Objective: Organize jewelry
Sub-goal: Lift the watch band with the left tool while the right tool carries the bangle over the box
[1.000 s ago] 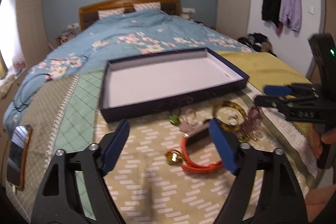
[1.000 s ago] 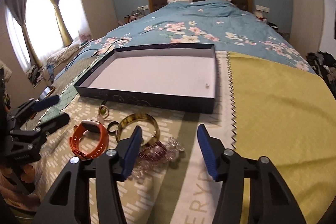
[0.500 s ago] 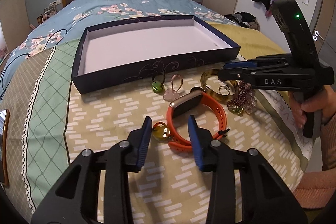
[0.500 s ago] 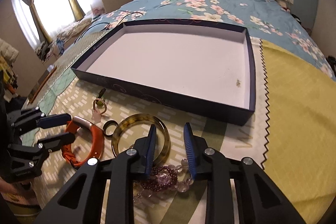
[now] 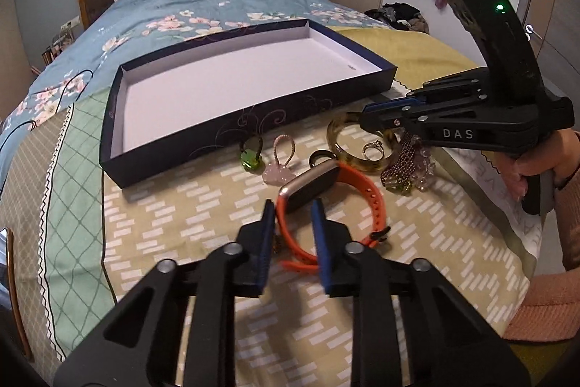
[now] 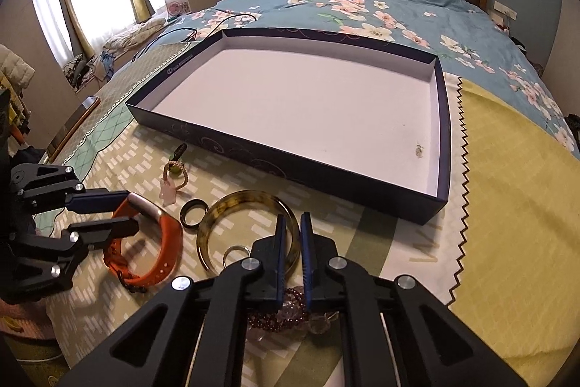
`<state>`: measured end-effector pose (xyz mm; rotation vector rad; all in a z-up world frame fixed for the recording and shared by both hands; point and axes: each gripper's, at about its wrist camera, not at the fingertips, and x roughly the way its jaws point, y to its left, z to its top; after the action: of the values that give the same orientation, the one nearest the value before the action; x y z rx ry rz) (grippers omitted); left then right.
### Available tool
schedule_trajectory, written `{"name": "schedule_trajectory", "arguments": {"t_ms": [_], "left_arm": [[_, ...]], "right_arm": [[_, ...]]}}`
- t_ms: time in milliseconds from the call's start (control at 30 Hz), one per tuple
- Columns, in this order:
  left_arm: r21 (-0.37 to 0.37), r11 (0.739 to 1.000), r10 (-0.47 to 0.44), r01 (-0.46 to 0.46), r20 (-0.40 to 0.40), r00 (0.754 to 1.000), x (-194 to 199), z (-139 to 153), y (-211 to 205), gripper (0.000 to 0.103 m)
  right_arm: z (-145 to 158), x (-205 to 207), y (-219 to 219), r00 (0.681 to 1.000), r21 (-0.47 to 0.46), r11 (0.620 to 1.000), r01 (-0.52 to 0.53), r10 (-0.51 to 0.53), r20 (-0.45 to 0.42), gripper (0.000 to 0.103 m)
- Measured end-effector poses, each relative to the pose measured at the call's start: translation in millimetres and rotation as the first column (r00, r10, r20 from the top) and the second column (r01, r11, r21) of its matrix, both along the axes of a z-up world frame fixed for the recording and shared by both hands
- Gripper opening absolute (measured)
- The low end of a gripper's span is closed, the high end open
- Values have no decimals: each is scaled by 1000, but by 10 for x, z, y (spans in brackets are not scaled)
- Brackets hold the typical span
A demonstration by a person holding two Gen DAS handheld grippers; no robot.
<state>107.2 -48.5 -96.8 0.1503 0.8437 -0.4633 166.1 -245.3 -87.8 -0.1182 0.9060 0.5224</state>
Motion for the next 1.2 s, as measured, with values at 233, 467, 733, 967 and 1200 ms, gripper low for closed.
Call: {"name": "schedule_trajectory", "arguments": {"t_ms": [233,467,733,967,1200], "left_arm": [[-8,1000,10,-10,-1,1000,1,39,39,10],[-114,993,27,-24,26,999,80,313,235,5],[-143,990,29,-18,71,997,228,568,362,2],[-77,996,-33,37,42,999,121,382,358,27],[-6,998,-55,55,-24,998,211,103,284,20]], "right_arm": [[100,-69,-122,1000,79,997,14,-16,20,6],[379,-76,-200,996,139,990,16,-28,81,6],[506,122,-181,994,161,987,22,-39,105,6],[398,146,-140,997,154,988,15,-27,78,6],[308,142,-87,998,150,989,11,-20,58,6]]}}
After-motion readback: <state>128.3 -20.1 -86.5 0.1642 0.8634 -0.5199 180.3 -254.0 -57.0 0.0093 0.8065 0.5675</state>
